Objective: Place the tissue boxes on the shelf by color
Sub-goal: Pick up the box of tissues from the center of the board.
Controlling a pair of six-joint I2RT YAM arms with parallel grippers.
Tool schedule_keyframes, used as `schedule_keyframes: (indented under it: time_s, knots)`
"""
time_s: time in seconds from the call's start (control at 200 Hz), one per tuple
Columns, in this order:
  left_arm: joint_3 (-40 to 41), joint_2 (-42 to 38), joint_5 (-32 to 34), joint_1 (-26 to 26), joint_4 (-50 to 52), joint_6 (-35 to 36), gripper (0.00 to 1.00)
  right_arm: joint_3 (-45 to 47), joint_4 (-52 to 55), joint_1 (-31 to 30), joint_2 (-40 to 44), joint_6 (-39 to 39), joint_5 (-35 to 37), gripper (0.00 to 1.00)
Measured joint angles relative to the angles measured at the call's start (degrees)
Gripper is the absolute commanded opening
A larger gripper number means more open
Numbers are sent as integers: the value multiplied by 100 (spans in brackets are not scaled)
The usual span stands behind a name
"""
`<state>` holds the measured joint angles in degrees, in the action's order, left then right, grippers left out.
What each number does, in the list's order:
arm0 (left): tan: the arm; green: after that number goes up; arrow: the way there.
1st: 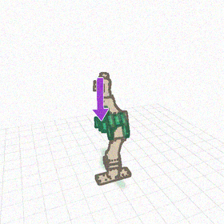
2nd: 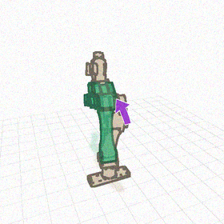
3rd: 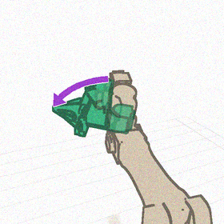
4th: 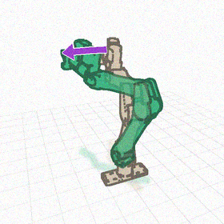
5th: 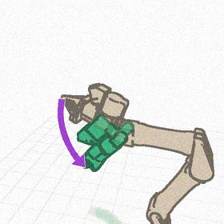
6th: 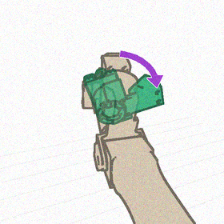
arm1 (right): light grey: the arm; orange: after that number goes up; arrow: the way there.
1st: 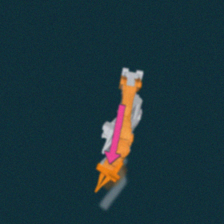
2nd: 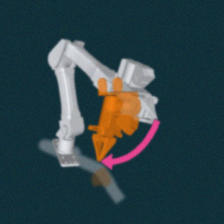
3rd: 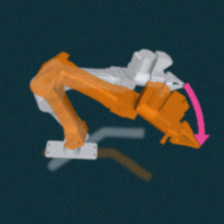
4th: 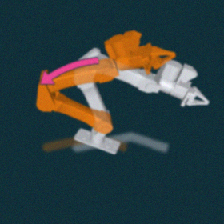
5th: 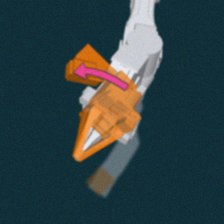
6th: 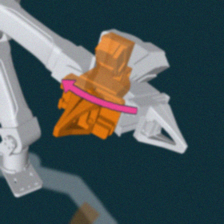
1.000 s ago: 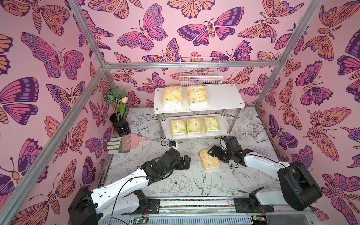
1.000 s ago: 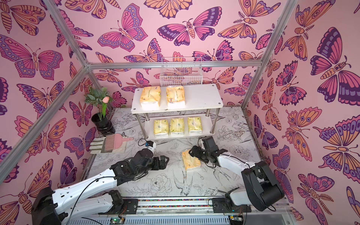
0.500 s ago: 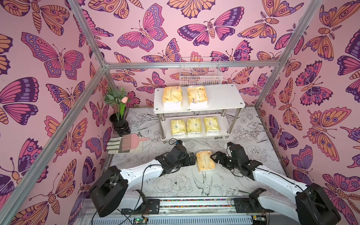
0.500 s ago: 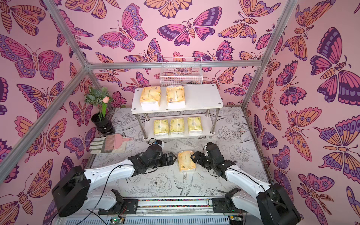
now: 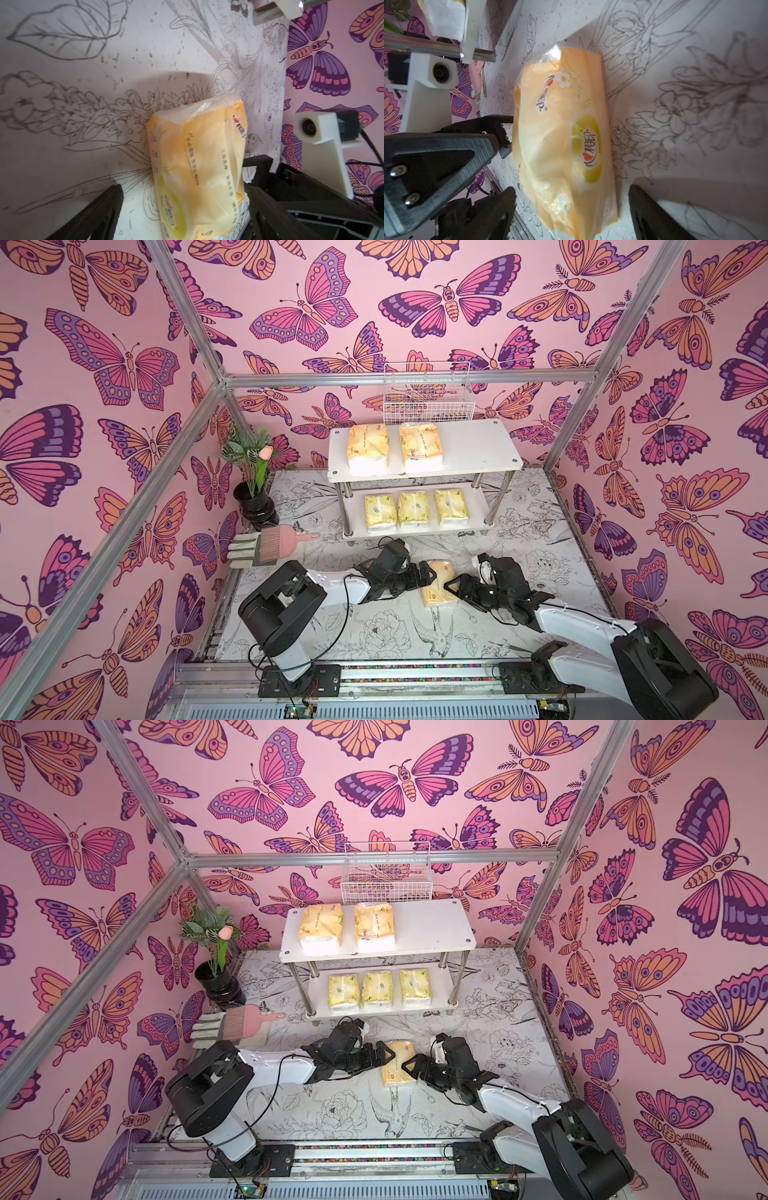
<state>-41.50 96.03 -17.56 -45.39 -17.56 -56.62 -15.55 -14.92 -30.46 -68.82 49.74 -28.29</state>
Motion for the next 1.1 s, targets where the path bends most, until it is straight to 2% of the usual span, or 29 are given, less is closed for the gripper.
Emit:
schedule_keyframes:
  time_s: [0.365,0.546,0.646,0.746,0.881,0.991,1.101]
  knots:
    - [42,341,-216,-22,-844,-378,100,72,-2129,2,-1340,597,-896,87]
    - [68,476,-212,-92,-1213,-538,100,133,-2885,0,-1794,988,-1202,81]
    - [125,505,-210,-127,-1394,-579,100,151,-3101,0,-1943,1152,-1263,68]
    - [177,494,-208,-153,-1478,-584,100,175,-3215,0,-1915,1285,-1292,44]
    - [299,297,-190,-151,-1353,-584,100,223,-3018,0,-1408,1384,-1296,21]
    - [323,-271,-101,-103,-837,-505,100,208,-2330,0,-437,1349,-1274,11]
    - [-7,-1154,155,-4,162,-157,100,-20,-1110,0,809,1172,-1209,10]
